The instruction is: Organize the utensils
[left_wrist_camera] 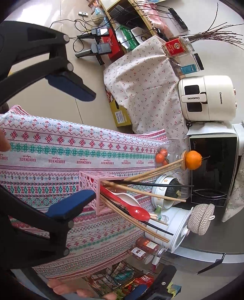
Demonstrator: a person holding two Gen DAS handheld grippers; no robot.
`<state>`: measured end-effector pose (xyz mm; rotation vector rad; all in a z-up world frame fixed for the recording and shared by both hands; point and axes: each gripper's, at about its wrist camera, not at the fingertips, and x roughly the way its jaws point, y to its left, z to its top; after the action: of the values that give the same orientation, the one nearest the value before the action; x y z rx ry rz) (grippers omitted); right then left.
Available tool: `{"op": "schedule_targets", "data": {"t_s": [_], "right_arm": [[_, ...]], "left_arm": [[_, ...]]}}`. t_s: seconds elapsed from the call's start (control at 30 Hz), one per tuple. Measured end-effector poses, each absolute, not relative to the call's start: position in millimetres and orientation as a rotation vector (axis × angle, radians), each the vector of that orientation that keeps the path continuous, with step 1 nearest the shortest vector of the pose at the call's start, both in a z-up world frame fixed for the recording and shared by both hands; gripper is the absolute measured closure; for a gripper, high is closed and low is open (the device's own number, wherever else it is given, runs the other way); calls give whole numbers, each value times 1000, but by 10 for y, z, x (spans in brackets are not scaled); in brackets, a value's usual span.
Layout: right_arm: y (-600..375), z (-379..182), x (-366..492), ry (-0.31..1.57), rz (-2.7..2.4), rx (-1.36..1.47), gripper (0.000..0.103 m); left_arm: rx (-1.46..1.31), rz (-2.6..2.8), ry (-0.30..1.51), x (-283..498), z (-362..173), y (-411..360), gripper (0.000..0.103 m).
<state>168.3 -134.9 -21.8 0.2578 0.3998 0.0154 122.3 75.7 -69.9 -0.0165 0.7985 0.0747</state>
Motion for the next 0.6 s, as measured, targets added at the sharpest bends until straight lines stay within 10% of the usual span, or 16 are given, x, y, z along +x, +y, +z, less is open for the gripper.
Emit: {"op": "schedule_targets", "data": {"t_s": [0.6], "right_arm": [[-1943,-169,716,683,11,54,0]], "left_arm": [[17,31,718,503,-372,125,1]]}}
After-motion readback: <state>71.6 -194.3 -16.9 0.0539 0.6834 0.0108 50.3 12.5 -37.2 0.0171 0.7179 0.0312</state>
